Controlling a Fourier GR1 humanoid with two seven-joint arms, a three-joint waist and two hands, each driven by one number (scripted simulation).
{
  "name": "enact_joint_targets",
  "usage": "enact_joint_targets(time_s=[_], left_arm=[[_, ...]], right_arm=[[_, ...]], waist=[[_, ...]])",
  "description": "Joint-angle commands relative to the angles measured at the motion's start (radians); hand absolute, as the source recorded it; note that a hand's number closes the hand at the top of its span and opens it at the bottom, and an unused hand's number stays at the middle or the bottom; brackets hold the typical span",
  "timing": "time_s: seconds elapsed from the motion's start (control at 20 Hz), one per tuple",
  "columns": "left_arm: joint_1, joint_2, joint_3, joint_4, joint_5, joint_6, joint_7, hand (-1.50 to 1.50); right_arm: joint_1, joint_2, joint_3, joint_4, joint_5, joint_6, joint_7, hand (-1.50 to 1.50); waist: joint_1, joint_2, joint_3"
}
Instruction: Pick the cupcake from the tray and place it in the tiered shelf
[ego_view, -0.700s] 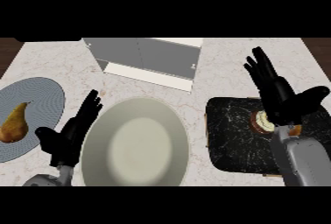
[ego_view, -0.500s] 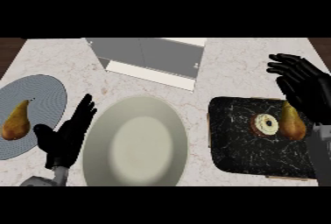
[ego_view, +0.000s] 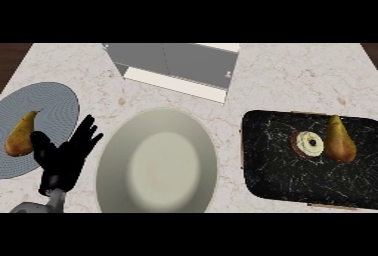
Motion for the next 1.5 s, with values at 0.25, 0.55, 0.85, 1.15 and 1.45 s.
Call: enact_joint_targets(time_s=[0.25, 0.55, 0.85, 1.15, 1.45], left_arm=[[0.003, -0.008, 0.007, 0.081, -0.01, -0.043, 0.009, 0.0], [-0.053, 0.015, 0.071, 0.158, 0.01, -0.091, 0.023, 0.0], [0.002, -0.023, 0.05, 0.103, -0.006, -0.067, 0.034, 0.0], [-0.02, -0.024, 0.077, 0.143, -0.019, -0.081, 0.02, 0.0], [-0.041, -0.04, 0.08, 0.156, -0.037, -0.108, 0.03, 0.0]], right_arm=[[-0.005, -0.179, 0.031, 0.203, 0.02, 0.421, -0.244, -1.5], [-0.091, -0.252, 0.079, 0.106, 0.003, 0.519, -0.086, -1.5], [-0.097, -0.272, 0.094, -0.099, -0.084, 0.445, 0.242, -1.5], [-0.138, -0.165, 0.197, -0.303, -0.014, 0.232, 0.491, -1.5], [-0.185, -0.113, 0.271, -0.338, 0.031, 0.214, 0.654, -1.5]], waist=[[0.007, -0.006, -0.004], [0.0, -0.008, -0.007], [-0.011, -0.016, -0.008], [-0.007, -0.014, -0.007], [0.004, -0.009, -0.006]])
